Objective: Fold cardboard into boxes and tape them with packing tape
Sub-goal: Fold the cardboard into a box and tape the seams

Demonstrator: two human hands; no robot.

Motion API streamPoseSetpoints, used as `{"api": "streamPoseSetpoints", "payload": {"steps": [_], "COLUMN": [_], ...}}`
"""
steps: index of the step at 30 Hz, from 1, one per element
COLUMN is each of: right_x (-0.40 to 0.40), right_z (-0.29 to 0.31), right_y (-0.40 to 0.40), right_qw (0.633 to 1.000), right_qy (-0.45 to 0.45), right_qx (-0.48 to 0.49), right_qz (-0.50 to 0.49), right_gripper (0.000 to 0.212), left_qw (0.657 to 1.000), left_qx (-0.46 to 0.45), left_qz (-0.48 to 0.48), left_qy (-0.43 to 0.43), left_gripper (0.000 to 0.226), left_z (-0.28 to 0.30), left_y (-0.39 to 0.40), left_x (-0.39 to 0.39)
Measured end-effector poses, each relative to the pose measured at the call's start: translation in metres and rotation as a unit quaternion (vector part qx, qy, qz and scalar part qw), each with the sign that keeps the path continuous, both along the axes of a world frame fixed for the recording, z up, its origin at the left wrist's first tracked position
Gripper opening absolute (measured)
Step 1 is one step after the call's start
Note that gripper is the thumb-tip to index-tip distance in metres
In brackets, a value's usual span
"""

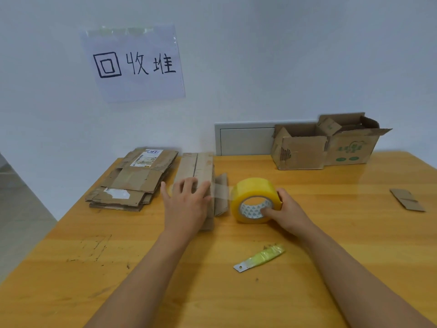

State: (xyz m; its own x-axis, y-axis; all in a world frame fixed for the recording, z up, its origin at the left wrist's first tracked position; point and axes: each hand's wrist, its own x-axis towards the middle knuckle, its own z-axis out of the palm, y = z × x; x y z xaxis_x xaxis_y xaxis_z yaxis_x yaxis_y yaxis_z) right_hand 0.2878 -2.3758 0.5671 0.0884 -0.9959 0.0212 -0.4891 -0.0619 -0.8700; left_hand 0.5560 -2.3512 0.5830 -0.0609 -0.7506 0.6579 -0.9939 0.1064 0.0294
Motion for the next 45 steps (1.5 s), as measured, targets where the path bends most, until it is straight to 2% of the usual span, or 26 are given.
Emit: {"api": "streamPoseSetpoints", "payload": {"steps": [3,15,19,22,24,26,28,31,34,37,39,41,43,45], "right_x": [0.001,0.000,-0.027,-0.043,-0.040,-0.037,-0.033,-0.031,-0.048,-0.079,-0.085,-0.085,-0.090,-0.100], "right_z": [-0.002,-0.004,0.004,0.004,0.000,-0.006,-0.010,-0.012,-0.009,-0.007,-0.008,-0.015,-0.018,-0.014], "right_y": [0.000,-0.002,-0.004,-0.001,0.004,0.007,0.010,0.014,0.013,0.014,0.017,0.018,0.018,0.016], "right_qw": [1.000,1.000,0.993,0.968,0.961,0.967,0.979,0.989,0.978,0.942,0.947,0.961,0.966,0.954], "right_qy": [-0.005,0.025,0.074,0.143,0.116,0.047,0.003,0.023,0.043,0.052,0.014,0.000,0.024,0.017], "right_qx": [0.003,-0.013,-0.079,-0.161,-0.178,-0.141,-0.066,-0.002,-0.055,-0.139,-0.106,-0.043,-0.034,-0.071], "right_qz": [-0.002,-0.004,-0.054,-0.131,-0.179,-0.207,-0.190,-0.143,-0.198,-0.299,-0.305,-0.274,-0.255,-0.291], "right_gripper": [0.042,0.033,0.036,0.047,0.049,0.045,0.039,0.027,0.020,0.037,0.051,0.055,0.047,0.034], "left_qw": [1.000,1.000,1.000,0.999,0.999,0.998,0.997,0.994,0.993,0.993,0.993,0.993,0.993,0.993], "left_qx": [-0.001,0.024,0.030,0.030,0.032,0.047,0.067,0.101,0.110,0.112,0.114,0.115,0.113,0.113], "left_qz": [-0.012,-0.005,0.000,0.001,0.006,0.020,0.034,0.035,0.033,0.033,0.036,0.036,0.034,0.035], "left_qy": [-0.001,0.007,0.003,-0.011,-0.023,-0.029,-0.031,-0.029,-0.022,-0.023,-0.015,-0.015,-0.015,-0.010], "left_gripper": [0.020,0.025,0.021,0.017,0.016,0.017,0.018,0.022,0.019,0.018,0.018,0.018,0.018,0.019], "left_z": [0.001,0.007,0.009,0.011,0.012,0.014,0.016,0.017,0.019,0.019,0.019,0.019,0.019,0.018], "left_y": [-0.002,-0.002,-0.002,-0.001,-0.003,-0.005,-0.007,-0.008,-0.007,-0.006,-0.008,-0.009,-0.009,-0.010], "left_x": [0.002,0.000,0.001,-0.009,-0.016,-0.018,-0.015,-0.011,-0.008,-0.007,-0.010,-0.011,-0.008,-0.003]}}
